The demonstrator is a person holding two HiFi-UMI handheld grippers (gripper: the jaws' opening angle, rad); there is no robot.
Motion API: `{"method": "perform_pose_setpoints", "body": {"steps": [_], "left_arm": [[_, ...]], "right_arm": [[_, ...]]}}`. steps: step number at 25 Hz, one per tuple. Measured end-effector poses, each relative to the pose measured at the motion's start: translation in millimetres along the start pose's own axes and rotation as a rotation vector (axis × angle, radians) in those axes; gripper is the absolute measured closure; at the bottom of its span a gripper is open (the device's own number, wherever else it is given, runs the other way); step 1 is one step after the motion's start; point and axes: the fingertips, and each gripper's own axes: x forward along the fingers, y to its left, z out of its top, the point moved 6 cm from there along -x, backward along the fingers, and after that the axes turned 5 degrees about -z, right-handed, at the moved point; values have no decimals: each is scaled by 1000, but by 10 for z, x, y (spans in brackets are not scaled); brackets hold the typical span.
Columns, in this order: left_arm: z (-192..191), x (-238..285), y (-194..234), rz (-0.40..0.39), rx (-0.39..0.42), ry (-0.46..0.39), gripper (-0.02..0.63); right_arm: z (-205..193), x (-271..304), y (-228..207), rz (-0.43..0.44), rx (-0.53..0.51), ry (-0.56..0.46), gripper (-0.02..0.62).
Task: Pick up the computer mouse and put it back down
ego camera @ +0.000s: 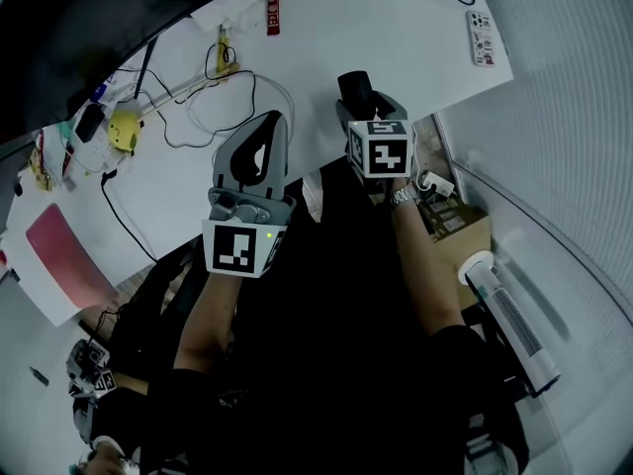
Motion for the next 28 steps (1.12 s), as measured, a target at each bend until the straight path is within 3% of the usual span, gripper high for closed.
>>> {"method": "perform_pose_setpoints", "body": {"steps": [11, 28], "left_arm": [[159, 38, -268, 21, 25, -36, 600], [413, 51, -440, 127, 48, -87, 600]], "right_arm": [[224, -430, -176, 33, 21, -114, 310], [679, -1021, -287, 101, -52, -264, 309]]}}
